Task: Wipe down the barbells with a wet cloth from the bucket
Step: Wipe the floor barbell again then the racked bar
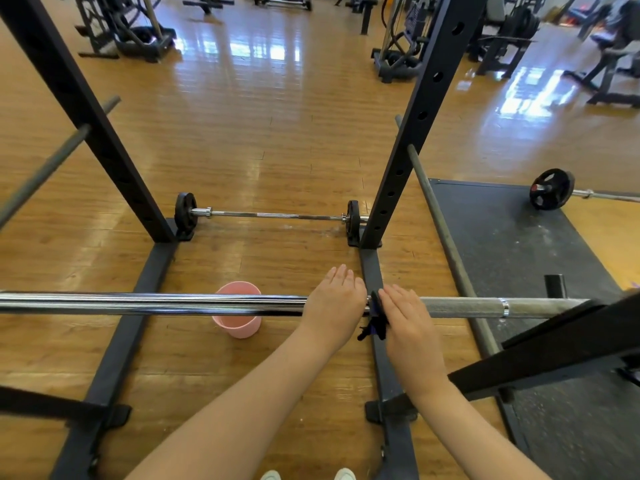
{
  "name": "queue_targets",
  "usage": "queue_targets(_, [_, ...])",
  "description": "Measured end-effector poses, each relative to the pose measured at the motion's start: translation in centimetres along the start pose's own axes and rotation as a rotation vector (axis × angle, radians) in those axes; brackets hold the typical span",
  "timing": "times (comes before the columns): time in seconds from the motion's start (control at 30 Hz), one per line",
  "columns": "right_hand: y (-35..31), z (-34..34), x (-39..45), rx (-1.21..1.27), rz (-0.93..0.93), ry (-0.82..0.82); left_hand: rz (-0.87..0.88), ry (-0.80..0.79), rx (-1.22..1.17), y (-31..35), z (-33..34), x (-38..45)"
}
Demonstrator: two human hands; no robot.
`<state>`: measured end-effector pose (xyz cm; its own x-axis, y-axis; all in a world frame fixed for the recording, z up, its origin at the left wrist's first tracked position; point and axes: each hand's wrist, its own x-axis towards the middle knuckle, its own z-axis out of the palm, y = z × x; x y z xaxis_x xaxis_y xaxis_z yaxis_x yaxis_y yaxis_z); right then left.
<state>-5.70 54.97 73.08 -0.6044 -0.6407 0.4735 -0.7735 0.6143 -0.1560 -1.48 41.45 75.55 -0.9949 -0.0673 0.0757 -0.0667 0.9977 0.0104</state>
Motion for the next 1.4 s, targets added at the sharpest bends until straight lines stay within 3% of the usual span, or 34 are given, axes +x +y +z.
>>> queue_targets(0.23, [1.6,-1.1,-1.4,-0.122,-0.02,-0.121,0.001,0.001,0.004,0.0,0.1,0.2])
queue_targets(0.37, [-0.7,0.3,0.4,-0.021,0.018,-0.103,0.003,0.014,-0.011,0.1,-0.5,0.0])
queue_targets(0.5, [0.7,-0.8,-0.3,-0.094,-0.065,-0.112,0.006,-0.026,0.024,0.0,-0.5,0.3])
queue_targets(0.67, [-0.2,-0.3,0.7,-0.055,0.089,-0.103,-0.043,-0.134,-0.002,0.0,-0.9,0.7])
queue_targets(0.77, [-0.5,-0.1,-0.1,-0.066,0.037,-0.117,-0.054,-0.177,-0.08,-0.3,-0.9,1.1])
queue_targets(0.87, [0.5,-1.0,-1.4,-0.117,0.011,-0.133,0.003,-0.1,-0.052,-0.5,-0.6,1.1])
queue_targets(1.03, [-2.1,0.5,-0.1,-0.058,0.142,-0.123,0.041,0.047,0.053,-0.4,0.1,0.1])
queue_targets(1.13, [-0.9,-0.5,-1.0,-0.106,0.038,-0.095,0.069,0.071,0.068,-0.5,0.3,-0.1])
queue_targets(1.23, [0.5,-1.3,-1.7,-0.145,0.085,-0.086,0.102,0.111,0.099,-0.3,0.4,0.1])
queue_targets(1.4, [-1.7,0.2,-1.0,-0.102,0.083,-0.068,0.071,-0.019,0.115,-0.1,-0.2,0.2])
